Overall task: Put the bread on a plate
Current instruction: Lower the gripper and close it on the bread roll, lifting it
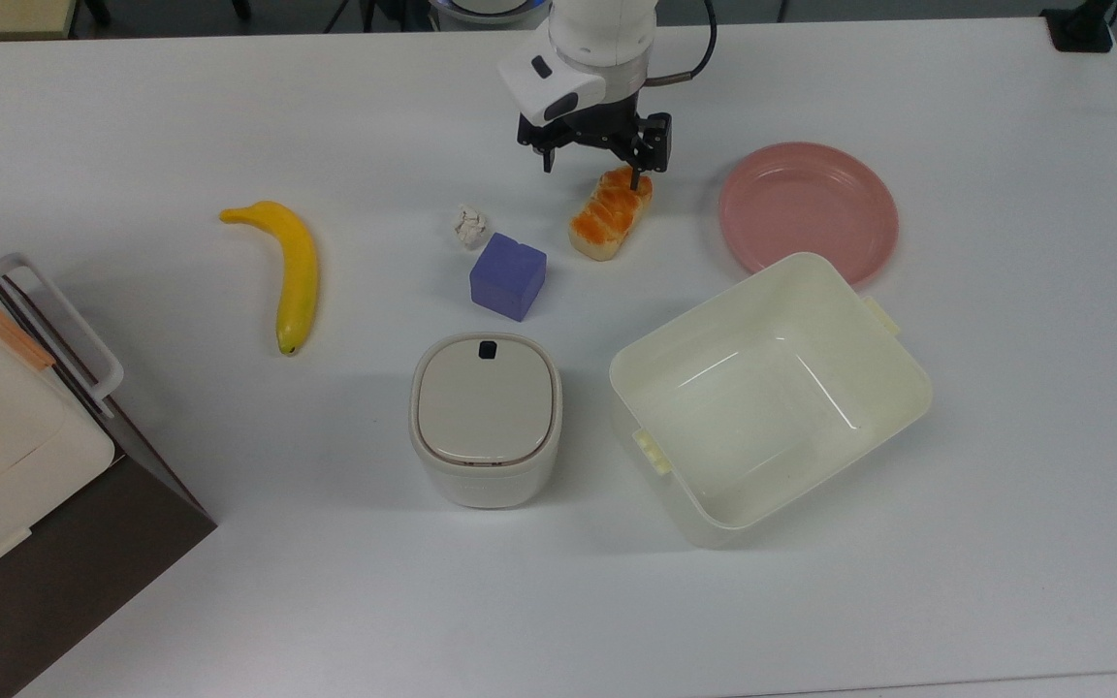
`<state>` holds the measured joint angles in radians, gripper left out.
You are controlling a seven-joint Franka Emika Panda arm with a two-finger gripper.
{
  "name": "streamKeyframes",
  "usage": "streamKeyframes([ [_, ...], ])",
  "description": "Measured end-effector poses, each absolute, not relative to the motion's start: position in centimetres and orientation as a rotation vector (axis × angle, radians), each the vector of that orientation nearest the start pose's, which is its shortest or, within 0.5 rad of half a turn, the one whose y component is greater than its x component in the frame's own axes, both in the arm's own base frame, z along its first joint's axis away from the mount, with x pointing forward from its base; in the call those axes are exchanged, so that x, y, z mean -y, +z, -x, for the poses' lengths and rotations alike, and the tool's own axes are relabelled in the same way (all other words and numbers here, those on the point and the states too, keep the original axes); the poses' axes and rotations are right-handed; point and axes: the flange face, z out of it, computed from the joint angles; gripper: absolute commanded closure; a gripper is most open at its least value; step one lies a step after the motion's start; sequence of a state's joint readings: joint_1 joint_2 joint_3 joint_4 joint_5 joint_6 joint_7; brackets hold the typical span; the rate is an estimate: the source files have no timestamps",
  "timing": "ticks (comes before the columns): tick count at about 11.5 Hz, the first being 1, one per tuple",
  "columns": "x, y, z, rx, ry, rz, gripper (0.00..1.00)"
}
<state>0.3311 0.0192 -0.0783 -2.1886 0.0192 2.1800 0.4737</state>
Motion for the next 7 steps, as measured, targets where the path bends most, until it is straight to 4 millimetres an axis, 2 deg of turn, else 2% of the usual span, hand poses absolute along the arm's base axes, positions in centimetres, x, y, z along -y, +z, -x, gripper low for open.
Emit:
streamKeyframes([
  [4,-13.8,35.7,-51.9,-0.347,0.045,3.131,0.01],
  [5,-14.4,34.7,-52.0,-0.331,0.048,3.135,0.05],
  [6,-15.0,33.4,-52.0,-0.319,0.067,3.141,0.20],
  [7,-15.2,32.2,-52.0,-0.313,0.085,3.147,0.40],
])
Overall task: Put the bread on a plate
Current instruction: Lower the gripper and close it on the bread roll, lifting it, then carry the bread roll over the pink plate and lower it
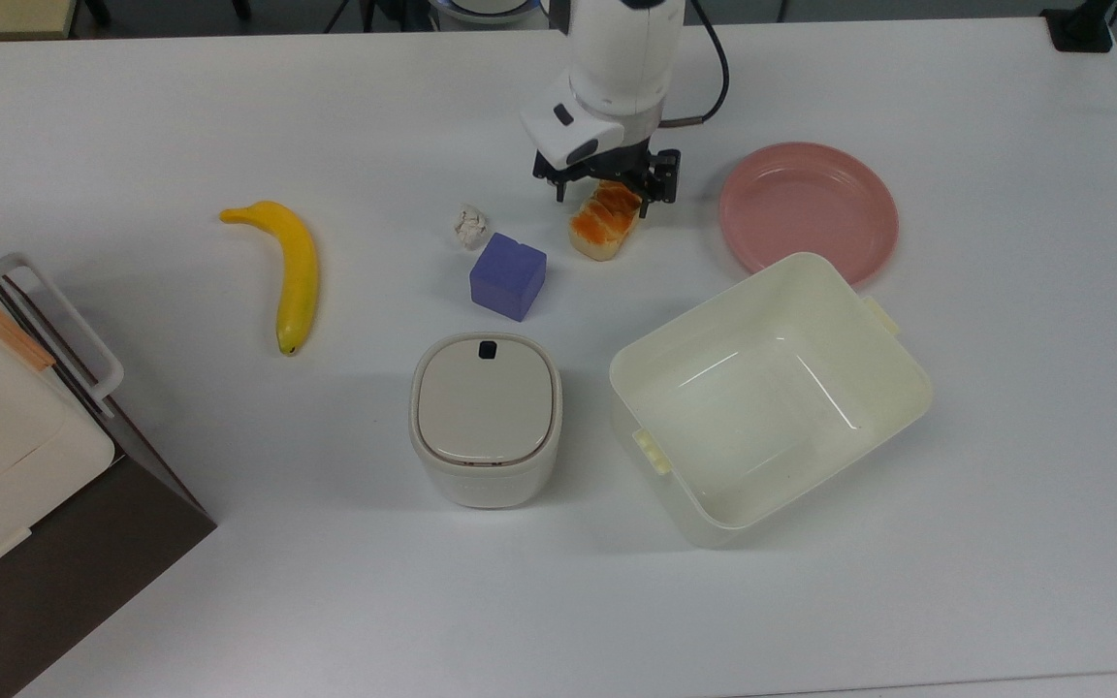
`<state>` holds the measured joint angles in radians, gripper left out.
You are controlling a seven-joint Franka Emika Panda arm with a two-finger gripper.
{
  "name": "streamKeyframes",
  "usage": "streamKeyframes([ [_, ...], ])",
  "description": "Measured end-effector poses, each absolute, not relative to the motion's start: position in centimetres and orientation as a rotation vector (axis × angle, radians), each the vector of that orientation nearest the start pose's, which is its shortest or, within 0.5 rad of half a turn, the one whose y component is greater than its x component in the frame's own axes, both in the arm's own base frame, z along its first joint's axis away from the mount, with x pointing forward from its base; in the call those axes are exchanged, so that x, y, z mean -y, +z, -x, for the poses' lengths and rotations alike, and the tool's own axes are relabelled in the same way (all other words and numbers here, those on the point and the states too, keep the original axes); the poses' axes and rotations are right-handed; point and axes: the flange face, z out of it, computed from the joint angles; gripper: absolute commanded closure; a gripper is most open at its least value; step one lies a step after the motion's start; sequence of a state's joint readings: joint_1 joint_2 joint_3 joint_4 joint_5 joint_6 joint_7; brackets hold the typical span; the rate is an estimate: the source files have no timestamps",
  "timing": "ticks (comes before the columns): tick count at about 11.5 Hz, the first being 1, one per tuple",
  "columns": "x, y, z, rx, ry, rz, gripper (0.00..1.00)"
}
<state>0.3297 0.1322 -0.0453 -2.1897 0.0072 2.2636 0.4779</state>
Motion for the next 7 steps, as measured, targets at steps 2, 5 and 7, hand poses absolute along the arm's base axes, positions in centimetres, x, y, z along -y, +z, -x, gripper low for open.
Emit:
streamKeyframes([
  [2,-15.4,30.9,-52.2,-0.308,0.084,3.150,0.69],
  [5,-15.1,32.5,-52.7,-0.285,0.022,3.161,0.68],
  [7,-15.7,35.9,-53.4,-0.271,-0.061,3.139,0.65],
])
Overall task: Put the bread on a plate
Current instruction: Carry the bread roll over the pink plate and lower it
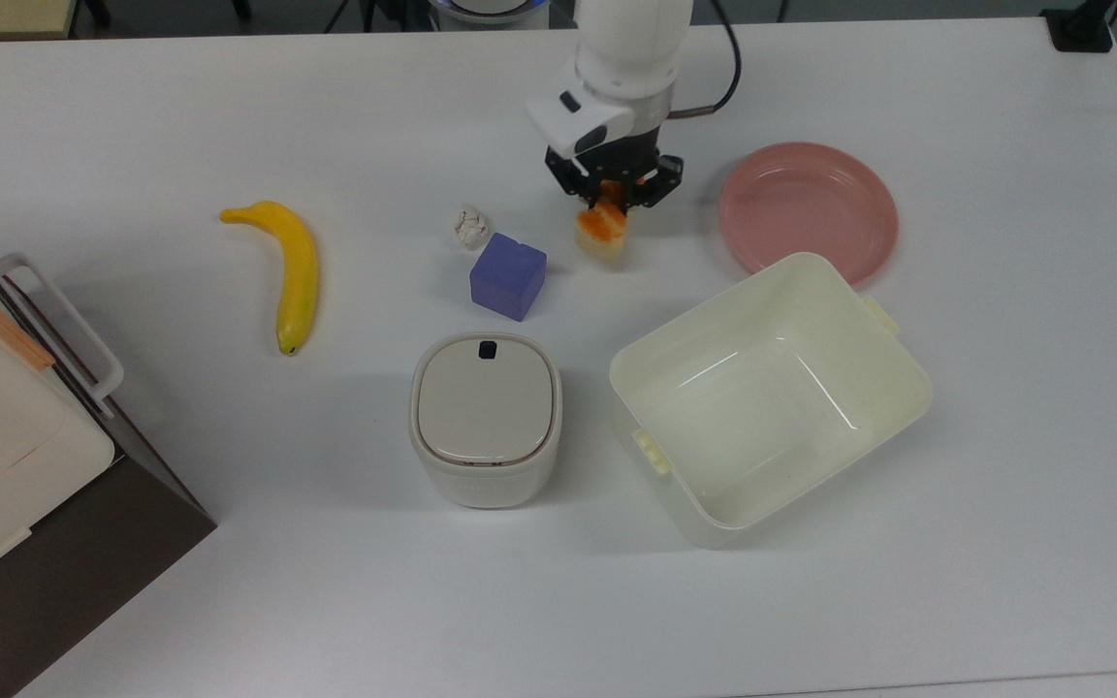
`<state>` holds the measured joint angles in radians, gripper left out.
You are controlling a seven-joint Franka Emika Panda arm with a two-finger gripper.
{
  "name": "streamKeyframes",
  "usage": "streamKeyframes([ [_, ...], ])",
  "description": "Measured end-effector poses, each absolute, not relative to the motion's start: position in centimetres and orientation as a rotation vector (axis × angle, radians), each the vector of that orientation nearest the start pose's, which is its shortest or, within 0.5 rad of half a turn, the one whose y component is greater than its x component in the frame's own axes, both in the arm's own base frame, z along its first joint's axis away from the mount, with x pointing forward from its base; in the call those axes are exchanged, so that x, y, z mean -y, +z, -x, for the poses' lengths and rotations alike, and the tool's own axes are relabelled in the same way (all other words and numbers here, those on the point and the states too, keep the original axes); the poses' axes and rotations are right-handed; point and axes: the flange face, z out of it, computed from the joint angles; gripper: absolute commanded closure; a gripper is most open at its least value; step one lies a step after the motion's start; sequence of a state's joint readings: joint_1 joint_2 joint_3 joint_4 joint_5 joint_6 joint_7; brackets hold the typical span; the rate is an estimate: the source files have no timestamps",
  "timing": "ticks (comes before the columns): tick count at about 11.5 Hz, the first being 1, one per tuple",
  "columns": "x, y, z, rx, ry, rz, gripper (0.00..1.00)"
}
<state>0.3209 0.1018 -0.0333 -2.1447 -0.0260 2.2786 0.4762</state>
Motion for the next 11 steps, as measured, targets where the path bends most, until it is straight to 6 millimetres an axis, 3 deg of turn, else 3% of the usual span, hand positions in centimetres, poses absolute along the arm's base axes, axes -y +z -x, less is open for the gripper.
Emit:
streamKeyframes([
  [2,-19.5,39.8,-53.7,-0.224,-0.149,3.106,0.60],
  [4,-24.9,41.1,-52.2,-0.214,-0.172,3.084,0.53],
  [6,-30.6,40.8,-49.9,-0.208,-0.159,3.074,0.33],
  [7,-32.7,40.0,-49.1,-0.218,-0.142,3.074,0.03],
  [9,-34.7,37.7,-49.2,-0.289,-0.098,3.083,0.00],
  [11,-35.1,36.4,-50.3,-0.318,-0.081,3.088,0.00],
])
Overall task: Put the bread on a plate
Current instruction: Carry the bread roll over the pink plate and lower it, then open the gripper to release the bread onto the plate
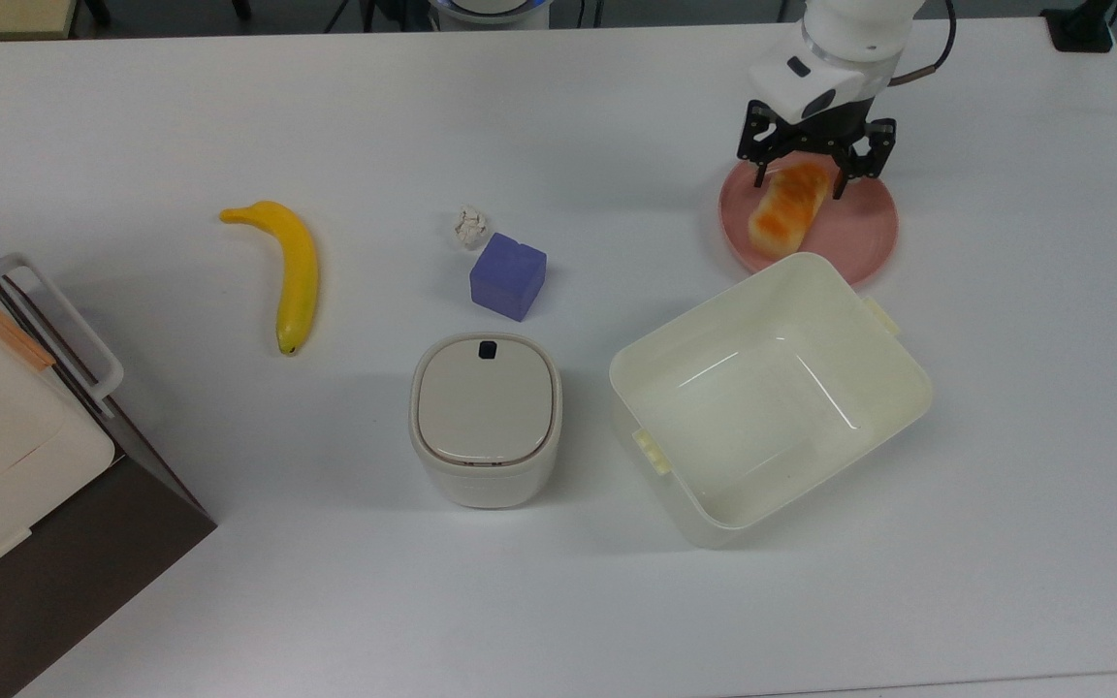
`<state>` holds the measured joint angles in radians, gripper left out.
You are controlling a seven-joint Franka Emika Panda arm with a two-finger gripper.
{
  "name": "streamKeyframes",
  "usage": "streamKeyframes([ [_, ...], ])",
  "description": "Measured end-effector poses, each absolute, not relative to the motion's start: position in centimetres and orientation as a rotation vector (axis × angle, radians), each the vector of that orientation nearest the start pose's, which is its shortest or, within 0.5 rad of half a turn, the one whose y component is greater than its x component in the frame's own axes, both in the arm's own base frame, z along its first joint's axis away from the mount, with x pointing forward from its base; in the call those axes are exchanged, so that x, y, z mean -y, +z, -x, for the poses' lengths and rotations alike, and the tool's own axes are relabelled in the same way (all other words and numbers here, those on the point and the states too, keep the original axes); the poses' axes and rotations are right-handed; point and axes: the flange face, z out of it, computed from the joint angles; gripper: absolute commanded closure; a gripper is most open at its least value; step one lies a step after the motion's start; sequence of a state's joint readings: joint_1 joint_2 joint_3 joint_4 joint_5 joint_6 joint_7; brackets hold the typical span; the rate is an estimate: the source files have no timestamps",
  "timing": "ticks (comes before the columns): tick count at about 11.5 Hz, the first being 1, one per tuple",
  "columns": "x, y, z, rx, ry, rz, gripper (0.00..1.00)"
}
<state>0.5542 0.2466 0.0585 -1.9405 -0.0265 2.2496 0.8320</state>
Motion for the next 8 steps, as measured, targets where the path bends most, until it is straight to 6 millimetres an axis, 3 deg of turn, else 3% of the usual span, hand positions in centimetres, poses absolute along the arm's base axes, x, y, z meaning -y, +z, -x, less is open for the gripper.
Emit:
streamKeyframes([
  [3,-34.8,37.9,-50.9,-0.336,-0.036,3.117,0.00],
  [5,-33.1,40.0,-50.8,-0.296,0.039,3.167,0.00],
  [7,-29.5,43.5,-50.7,-0.217,0.096,3.217,0.00],
  [8,-26.3,45.4,-51.0,-0.173,0.125,3.238,0.00],
])
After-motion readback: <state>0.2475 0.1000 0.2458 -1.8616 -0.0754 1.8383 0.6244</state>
